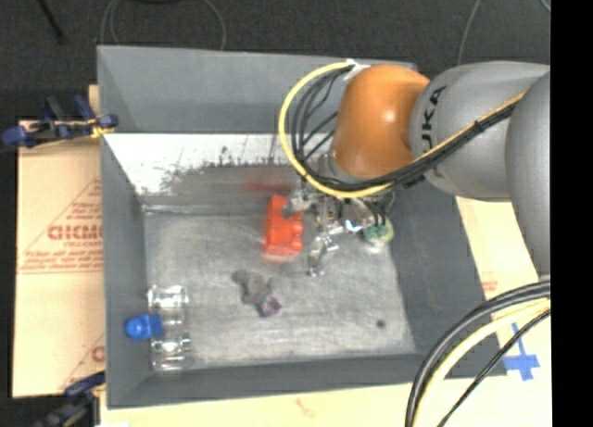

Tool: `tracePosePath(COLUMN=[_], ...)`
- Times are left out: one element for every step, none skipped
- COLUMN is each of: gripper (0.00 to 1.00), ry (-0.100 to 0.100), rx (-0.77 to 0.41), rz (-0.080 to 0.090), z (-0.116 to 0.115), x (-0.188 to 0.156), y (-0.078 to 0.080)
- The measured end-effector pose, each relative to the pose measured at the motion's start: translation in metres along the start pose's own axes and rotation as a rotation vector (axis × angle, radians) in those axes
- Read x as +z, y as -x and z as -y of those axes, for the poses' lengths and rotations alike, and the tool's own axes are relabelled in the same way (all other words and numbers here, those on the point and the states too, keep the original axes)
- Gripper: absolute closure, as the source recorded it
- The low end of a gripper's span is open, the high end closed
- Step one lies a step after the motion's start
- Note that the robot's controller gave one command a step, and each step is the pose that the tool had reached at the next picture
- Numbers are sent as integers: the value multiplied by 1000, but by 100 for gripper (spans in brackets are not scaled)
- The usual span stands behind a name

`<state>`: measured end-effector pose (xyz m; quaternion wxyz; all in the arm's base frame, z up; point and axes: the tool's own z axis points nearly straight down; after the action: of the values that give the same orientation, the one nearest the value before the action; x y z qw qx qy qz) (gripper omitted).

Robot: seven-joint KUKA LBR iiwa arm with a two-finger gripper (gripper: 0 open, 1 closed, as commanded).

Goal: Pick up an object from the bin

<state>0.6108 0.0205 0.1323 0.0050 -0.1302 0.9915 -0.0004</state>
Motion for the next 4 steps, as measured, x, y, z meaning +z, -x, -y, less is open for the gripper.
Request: tracePosePath(gripper=[0, 0, 100, 100], ry=[1, -2, 4, -3], rx=[-210, -386, -386, -403], rz=[-3, 9, -3, 2], z=[1, 1, -1, 5], x=[21, 36, 43, -92], y=[40, 40, 36, 21])
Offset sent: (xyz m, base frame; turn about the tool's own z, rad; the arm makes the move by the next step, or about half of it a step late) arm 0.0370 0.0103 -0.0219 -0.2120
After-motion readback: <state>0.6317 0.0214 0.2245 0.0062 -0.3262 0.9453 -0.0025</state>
